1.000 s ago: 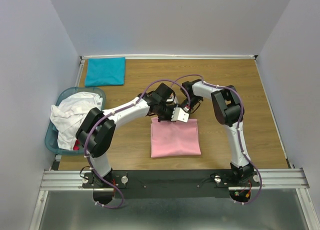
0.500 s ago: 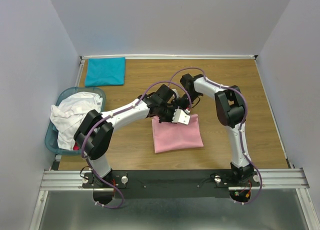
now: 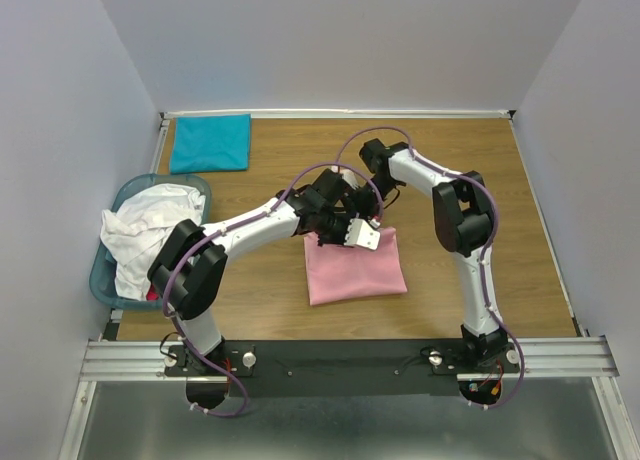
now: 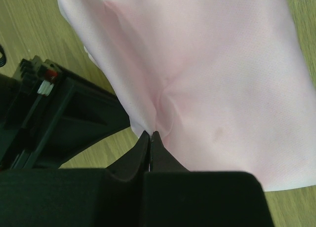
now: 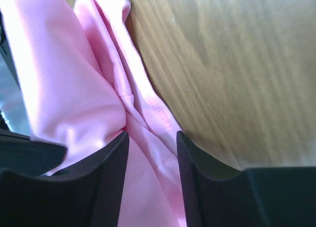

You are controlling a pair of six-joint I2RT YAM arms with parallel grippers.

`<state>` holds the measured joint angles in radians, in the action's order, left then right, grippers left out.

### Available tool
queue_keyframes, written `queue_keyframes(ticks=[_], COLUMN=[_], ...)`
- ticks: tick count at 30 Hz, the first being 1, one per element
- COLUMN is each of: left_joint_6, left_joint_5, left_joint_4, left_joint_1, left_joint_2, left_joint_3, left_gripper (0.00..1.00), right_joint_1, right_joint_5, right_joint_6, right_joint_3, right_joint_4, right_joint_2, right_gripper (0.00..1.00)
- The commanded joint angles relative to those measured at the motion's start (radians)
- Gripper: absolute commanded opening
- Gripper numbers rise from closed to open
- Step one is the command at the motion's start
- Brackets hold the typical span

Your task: Fold and stack the t-shirts

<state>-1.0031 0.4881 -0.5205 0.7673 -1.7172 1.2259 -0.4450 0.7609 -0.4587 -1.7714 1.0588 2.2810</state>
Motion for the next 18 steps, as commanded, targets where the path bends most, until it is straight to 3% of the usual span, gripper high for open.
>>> queue_keyframes(ticks=[1, 7, 10, 14, 18], left_joint_6=[-0.009, -0.003, 0.001, 0.098, 0.286], left_joint_5=[-0.008, -0.026, -0.026, 0.076, 0.199], left_joint_4=[-0.004, 0.017, 0.007, -0.039, -0.035], left_joint_1=[0.006, -0.006, -0.063, -0.196, -0.302], left_joint_2=[0.016, -0.002, -0.033, -0.042, -0.013], left_joint_3=[-0.019, 0.0, 0.039, 0.167, 0.166], left_gripper=[0.0, 0.07, 0.24, 0.38, 0.43], right_joint_1=[0.008, 0.028, 0.072, 0.19, 0.282], right_joint_5=[-0.017, -0.043, -0.04, -0.028, 0.05], right_joint_6=[0.032, 0.08, 0.095, 0.115, 0.127], right_joint_3=[-0.089, -0.143, -0.175, -0.209, -0.121], right_joint_4=[-0.025, -0.029, -0.029, -0.026, -0.028], right_joint_2=[-0.034, -0.043, -0.049, -0.069, -0.112], right_gripper=[0.54, 0.65, 0.85, 0.88, 0.86])
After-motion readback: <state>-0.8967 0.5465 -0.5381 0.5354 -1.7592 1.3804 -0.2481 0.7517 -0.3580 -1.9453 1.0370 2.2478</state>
